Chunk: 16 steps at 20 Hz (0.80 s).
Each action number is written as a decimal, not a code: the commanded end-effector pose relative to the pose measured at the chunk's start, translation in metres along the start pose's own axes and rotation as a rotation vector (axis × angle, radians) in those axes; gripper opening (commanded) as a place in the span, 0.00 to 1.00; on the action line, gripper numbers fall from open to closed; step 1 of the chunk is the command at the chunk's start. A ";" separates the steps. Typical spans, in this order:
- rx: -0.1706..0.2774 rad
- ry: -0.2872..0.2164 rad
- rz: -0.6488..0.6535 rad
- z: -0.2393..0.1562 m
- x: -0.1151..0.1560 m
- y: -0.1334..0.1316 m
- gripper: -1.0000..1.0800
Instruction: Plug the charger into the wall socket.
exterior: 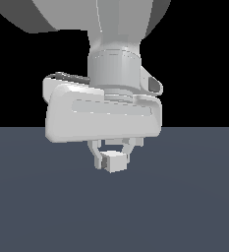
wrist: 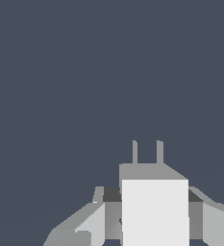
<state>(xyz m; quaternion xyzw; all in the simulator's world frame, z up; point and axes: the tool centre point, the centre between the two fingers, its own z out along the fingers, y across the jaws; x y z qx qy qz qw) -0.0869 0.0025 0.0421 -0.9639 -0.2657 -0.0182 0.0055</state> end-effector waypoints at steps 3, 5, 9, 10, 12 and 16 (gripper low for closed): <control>-0.004 0.001 0.127 -0.008 0.008 0.001 0.00; -0.006 0.001 0.183 -0.012 0.011 0.002 0.00; -0.010 0.001 0.293 -0.019 0.017 0.004 0.00; -0.011 0.001 0.320 -0.021 0.019 0.004 0.00; -0.013 0.001 0.375 -0.024 0.022 0.006 0.00; -0.017 0.001 0.484 -0.031 0.027 0.009 0.00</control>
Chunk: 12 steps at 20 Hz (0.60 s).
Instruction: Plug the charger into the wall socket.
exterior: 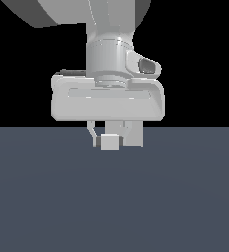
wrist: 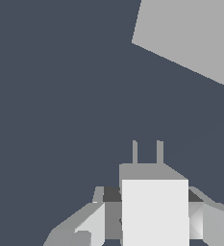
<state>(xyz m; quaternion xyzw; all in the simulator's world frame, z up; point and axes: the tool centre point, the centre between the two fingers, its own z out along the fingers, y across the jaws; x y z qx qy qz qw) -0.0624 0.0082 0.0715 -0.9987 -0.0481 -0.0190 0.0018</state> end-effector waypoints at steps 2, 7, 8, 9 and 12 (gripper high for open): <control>-0.004 0.000 0.098 -0.006 0.006 0.001 0.00; -0.009 0.000 0.231 -0.015 0.013 0.003 0.00; -0.010 0.000 0.254 -0.016 0.015 0.004 0.00; -0.011 0.000 0.276 -0.018 0.016 0.004 0.00; -0.013 -0.001 0.334 -0.021 0.019 0.006 0.00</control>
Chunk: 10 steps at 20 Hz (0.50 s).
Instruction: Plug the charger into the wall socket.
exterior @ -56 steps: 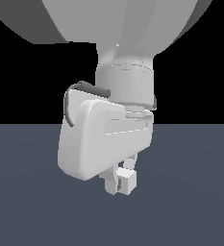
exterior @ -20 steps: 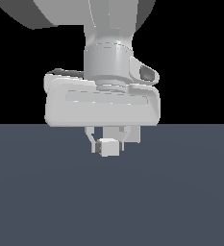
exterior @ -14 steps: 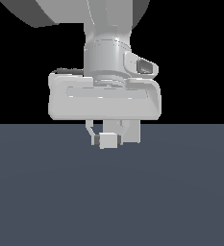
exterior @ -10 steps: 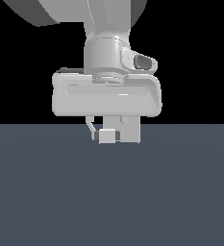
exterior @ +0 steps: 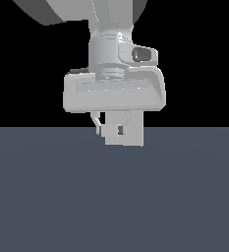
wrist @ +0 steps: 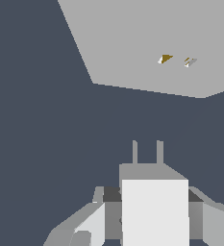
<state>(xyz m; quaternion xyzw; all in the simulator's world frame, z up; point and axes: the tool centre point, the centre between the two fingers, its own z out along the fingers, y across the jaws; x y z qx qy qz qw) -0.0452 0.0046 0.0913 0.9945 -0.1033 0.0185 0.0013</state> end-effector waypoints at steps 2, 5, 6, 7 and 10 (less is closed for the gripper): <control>-0.003 0.000 0.064 -0.004 0.004 0.001 0.00; -0.004 -0.001 0.102 -0.006 0.006 0.002 0.00; -0.005 -0.001 0.112 -0.007 0.007 0.002 0.00; -0.005 -0.001 0.121 -0.007 0.007 0.002 0.00; -0.006 -0.001 0.139 -0.008 0.008 0.002 0.00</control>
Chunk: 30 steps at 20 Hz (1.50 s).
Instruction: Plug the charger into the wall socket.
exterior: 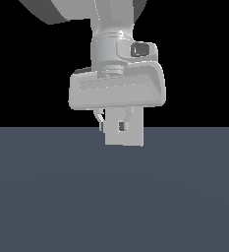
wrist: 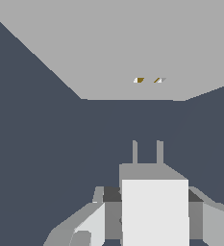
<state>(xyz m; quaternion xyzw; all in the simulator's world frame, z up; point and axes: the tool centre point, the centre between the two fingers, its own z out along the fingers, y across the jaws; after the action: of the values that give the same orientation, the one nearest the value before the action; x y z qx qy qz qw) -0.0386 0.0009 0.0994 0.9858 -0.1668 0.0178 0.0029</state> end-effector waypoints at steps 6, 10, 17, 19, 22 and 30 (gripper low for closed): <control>-0.001 0.000 0.011 -0.001 0.001 0.000 0.00; -0.001 0.000 0.011 -0.001 0.001 0.000 0.00; -0.001 0.000 0.011 0.000 0.010 0.001 0.00; -0.001 0.000 0.011 0.000 0.016 0.001 0.00; -0.001 0.000 0.011 0.000 0.028 0.001 0.00; -0.001 0.000 0.011 0.001 0.049 0.001 0.00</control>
<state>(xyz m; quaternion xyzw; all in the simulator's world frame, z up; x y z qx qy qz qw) 0.0044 -0.0157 0.0997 0.9849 -0.1725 0.0175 0.0032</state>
